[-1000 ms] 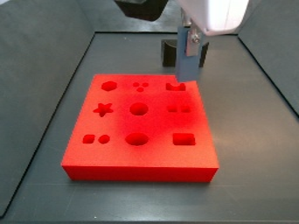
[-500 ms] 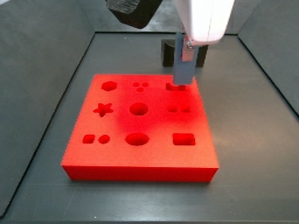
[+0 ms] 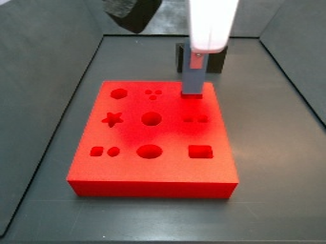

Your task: Insert the arch object.

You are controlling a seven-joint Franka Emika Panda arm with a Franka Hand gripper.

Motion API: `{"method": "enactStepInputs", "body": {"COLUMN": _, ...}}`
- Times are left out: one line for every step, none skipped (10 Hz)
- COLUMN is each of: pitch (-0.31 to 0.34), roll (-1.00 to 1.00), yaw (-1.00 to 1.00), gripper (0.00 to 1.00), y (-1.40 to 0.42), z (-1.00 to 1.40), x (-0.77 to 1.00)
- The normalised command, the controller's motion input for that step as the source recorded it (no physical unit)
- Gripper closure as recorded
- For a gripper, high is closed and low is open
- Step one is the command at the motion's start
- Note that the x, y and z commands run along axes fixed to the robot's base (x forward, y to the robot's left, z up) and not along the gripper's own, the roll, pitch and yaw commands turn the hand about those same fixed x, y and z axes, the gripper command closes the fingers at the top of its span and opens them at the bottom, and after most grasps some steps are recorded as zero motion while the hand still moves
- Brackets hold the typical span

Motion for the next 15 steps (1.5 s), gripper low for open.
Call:
{"method": "enactStepInputs", "body": {"pitch": -0.061, "roll": -0.17, "yaw": -0.05, "gripper": 1.00, "y": 0.00, "z": -0.01, "x": 0.00}}
{"method": "enactStepInputs", "body": {"pitch": -0.069, "roll": -0.21, "yaw": -0.01, "gripper": 1.00, "y": 0.00, "z": -0.03, "x": 0.01}}
{"method": "enactStepInputs", "body": {"pitch": -0.064, "roll": -0.27, "yaw": -0.03, "gripper": 1.00, "y": 0.01, "z": -0.05, "x": 0.03}}
{"method": "enactStepInputs", "body": {"pitch": -0.071, "roll": -0.32, "yaw": -0.08, "gripper": 1.00, "y": 0.04, "z": -0.05, "x": 0.04}}
{"method": "enactStepInputs", "body": {"pitch": -0.084, "roll": -0.31, "yaw": -0.08, "gripper": 1.00, "y": 0.06, "z": -0.07, "x": 0.00}}
{"method": "enactStepInputs", "body": {"pitch": -0.084, "roll": -0.26, "yaw": -0.03, "gripper": 1.00, "y": 0.11, "z": -0.11, "x": 0.00}}
{"method": "enactStepInputs", "body": {"pitch": -0.080, "roll": -0.21, "yaw": 0.00, "gripper": 1.00, "y": 0.11, "z": -0.12, "x": -0.02}}
{"method": "enactStepInputs", "body": {"pitch": -0.100, "roll": -0.24, "yaw": 0.00, "gripper": 1.00, "y": 0.03, "z": -0.11, "x": 0.00}}
{"method": "enactStepInputs", "body": {"pitch": -0.077, "roll": -0.18, "yaw": 0.00, "gripper": 1.00, "y": 0.00, "z": -0.06, "x": 0.16}}
{"method": "enactStepInputs", "body": {"pitch": -0.053, "roll": -0.10, "yaw": 0.00, "gripper": 1.00, "y": 0.00, "z": -0.10, "x": 0.00}}
{"method": "enactStepInputs", "body": {"pitch": -0.051, "roll": -0.04, "yaw": 0.00, "gripper": 1.00, "y": 0.00, "z": -0.11, "x": -0.06}}
{"method": "enactStepInputs", "body": {"pitch": -0.034, "roll": 0.00, "yaw": 0.00, "gripper": 1.00, "y": 0.00, "z": -0.10, "x": -0.15}}
{"method": "enactStepInputs", "body": {"pitch": 0.000, "roll": 0.01, "yaw": 0.00, "gripper": 1.00, "y": -0.02, "z": -0.10, "x": 0.00}}
{"method": "enactStepInputs", "body": {"pitch": 0.000, "roll": 0.09, "yaw": 0.00, "gripper": 1.00, "y": -0.03, "z": -0.19, "x": 0.00}}
{"method": "enactStepInputs", "body": {"pitch": 0.000, "roll": 0.10, "yaw": 0.00, "gripper": 1.00, "y": -0.09, "z": -0.26, "x": 0.00}}
